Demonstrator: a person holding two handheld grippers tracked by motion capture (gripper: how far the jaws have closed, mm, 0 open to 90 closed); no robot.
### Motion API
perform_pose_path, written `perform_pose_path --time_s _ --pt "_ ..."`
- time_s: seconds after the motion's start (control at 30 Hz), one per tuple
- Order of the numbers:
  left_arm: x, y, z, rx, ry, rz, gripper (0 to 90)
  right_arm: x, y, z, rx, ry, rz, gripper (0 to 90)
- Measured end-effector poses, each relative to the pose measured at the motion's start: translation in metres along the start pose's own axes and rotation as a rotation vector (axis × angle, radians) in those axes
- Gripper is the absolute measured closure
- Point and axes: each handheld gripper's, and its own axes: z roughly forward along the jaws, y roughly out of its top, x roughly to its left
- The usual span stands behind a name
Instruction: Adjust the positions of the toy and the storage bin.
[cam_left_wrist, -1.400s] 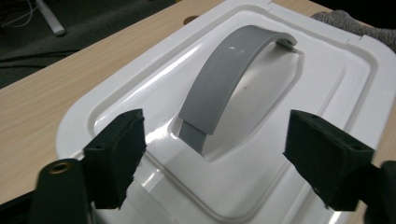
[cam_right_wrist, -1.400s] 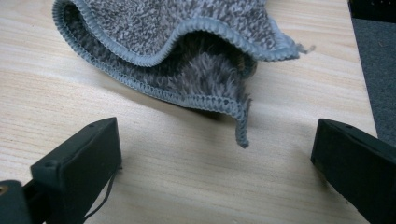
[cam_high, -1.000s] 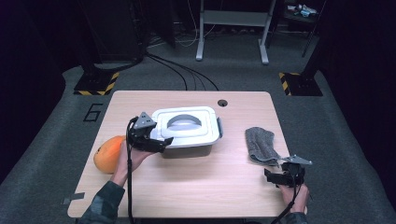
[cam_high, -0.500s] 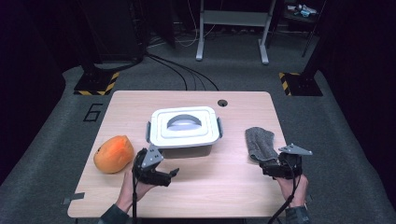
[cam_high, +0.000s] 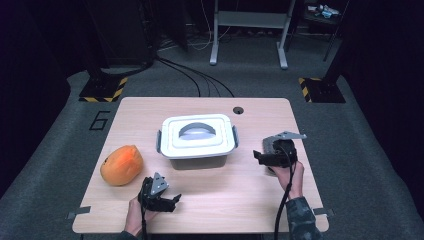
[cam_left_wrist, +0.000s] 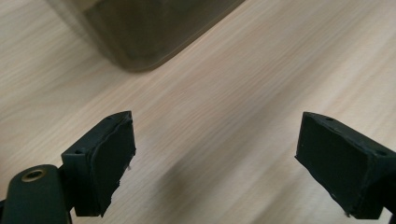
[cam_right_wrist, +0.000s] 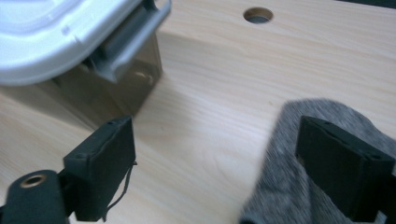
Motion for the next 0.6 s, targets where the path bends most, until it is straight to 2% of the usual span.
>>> perform_pose_path --time_s 0.03,0.1,0.13,0.2,0.23,0.3,0.33,0.5,0.6 --pt "0.003 -0.002 0.002 0.007 -0.013 -0.012 11.5 0.001 0.004 0.004 -0.006 0.007 0.002 14.4" --pt "0.004 -0.004 0.007 0.033 0.004 -0.005 11.4 0.003 0.014 0.013 0.003 0.033 0.013 17.6" --pt "0.005 -0.006 0.008 0.033 0.005 -0.005 11.4 0.004 0.018 0.016 -0.002 0.037 0.011 19.6" --pt "0.008 -0.009 0.008 0.018 -0.007 -0.036 11.5 0.008 0.026 0.022 0.008 0.045 0.001 24.5" --pt "0.008 -0.009 0.008 0.011 0.009 -0.028 11.5 0.009 0.030 0.025 0.001 0.049 -0.001 27.8" --pt "0.007 -0.009 0.008 0.008 0.008 -0.016 11.5 0.011 0.037 0.029 -0.003 0.060 0.000 32.7" --pt "0.007 -0.010 0.008 0.004 0.005 -0.024 11.6 0.012 0.044 0.033 -0.006 0.069 0.003 36.6" --pt "0.014 -0.009 0.010 0.025 -0.038 -0.062 11.7 0.014 0.061 0.048 -0.003 0.081 0.018 50.6" --pt "0.015 -0.009 0.010 0.024 -0.033 -0.073 12.2 0.015 0.069 0.060 0.008 0.089 0.023 57.4"
